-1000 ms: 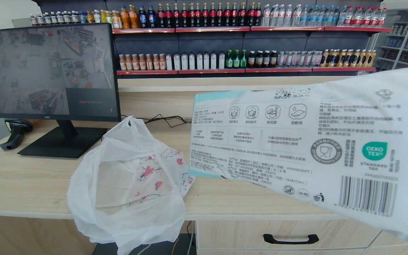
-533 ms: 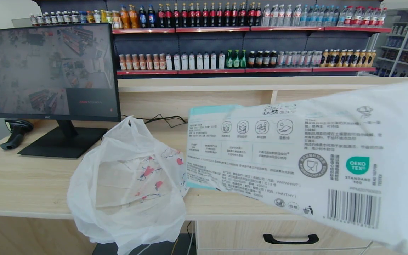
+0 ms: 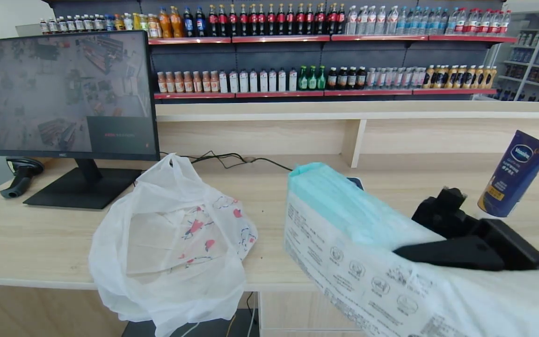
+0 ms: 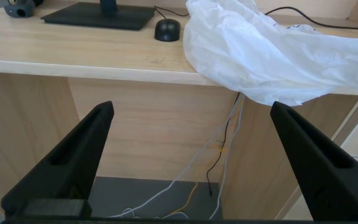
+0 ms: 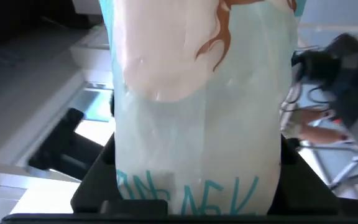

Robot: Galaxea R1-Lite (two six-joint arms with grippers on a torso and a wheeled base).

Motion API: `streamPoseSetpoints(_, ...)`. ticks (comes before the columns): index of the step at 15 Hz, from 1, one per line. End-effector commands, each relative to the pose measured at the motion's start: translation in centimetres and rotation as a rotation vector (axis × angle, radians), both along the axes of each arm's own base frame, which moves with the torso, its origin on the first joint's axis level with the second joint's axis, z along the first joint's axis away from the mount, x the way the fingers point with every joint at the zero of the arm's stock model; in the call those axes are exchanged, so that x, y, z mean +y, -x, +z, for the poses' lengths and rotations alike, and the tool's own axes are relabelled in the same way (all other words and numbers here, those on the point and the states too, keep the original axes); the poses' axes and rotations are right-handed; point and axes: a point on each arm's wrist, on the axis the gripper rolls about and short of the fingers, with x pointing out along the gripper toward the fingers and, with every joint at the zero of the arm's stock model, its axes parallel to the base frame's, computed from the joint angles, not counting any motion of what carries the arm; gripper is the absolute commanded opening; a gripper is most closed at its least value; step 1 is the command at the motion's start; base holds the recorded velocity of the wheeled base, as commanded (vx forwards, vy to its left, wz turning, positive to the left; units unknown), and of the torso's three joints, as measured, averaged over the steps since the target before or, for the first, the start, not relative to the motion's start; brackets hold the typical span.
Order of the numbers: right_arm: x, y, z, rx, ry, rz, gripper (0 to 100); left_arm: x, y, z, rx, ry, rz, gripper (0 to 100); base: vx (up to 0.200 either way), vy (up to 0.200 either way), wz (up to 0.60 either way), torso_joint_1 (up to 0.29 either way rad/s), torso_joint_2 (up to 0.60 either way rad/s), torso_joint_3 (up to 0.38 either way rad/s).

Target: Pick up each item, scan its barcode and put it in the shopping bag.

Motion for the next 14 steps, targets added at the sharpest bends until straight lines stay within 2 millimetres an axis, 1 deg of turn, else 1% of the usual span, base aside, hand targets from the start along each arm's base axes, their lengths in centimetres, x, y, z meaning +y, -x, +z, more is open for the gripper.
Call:
streamPoseSetpoints(1, -1.5, 2.4, -3.6, -0.164, 0.079, -0.006, 0, 0.0, 0.0, 0.0, -0.001, 0.000, -0.001, 100, 0.000, 0.000, 0.00, 0.000, 0.00, 0.000)
streamPoseSetpoints(2, -1.9, 3.1, -4.7, -0.314, 0.101, -0.013, 0, 0.0, 0.0, 0.0, -0.001, 0.000, 0.000, 100, 0.000, 0.000, 0.00, 0.000, 0.00, 0.000)
streamPoseSetpoints(3, -2.1, 3.4, -5.1, -0.442, 0.109, -0.024, 0, 0.0, 0.0, 0.0, -0.001, 0.000, 0.000, 100, 0.000, 0.000, 0.00, 0.000, 0.00, 0.000)
streamPoseSetpoints(5, -2.8, 2.8, -5.0, -0.664, 0.123, -0.096, 0, 0.0, 0.0, 0.0, -0.001, 0.000, 0.000, 100, 0.000, 0.000, 0.00, 0.000, 0.00, 0.000)
streamPoseSetpoints(7, -3.8, 1.9, -4.8, -0.832, 0.151, -0.174, 0, 0.0, 0.0, 0.0, -0.001, 0.000, 0.000, 100, 0.000, 0.000, 0.00, 0.000, 0.00, 0.000)
streamPoseSetpoints(8, -4.3, 1.7, -4.9, -0.930, 0.172, -0.211, 0, 0.0, 0.0, 0.0, -0.001, 0.000, 0.000, 100, 0.000, 0.000, 0.00, 0.000, 0.00, 0.000)
streamPoseSetpoints(10, -4.6, 1.6, -5.2, -1.103, 0.237, -0.280, 0, 0.0, 0.0, 0.0, -0.001, 0.000, 0.000, 100, 0.000, 0.000, 0.00, 0.000, 0.00, 0.000)
streamPoseSetpoints(11, -4.8, 1.6, -5.6, -1.183, 0.304, -0.339, 0, 0.0, 0.0, 0.0, -0.001, 0.000, 0.000, 100, 0.000, 0.000, 0.00, 0.000, 0.00, 0.000)
streamPoseSetpoints(14, -5.2, 0.8, -4.1, -1.264, 0.388, -0.533, 0, 0.0, 0.0, 0.0, -0.001, 0.000, 0.000, 100, 0.000, 0.000, 0.00, 0.000, 0.00, 0.000)
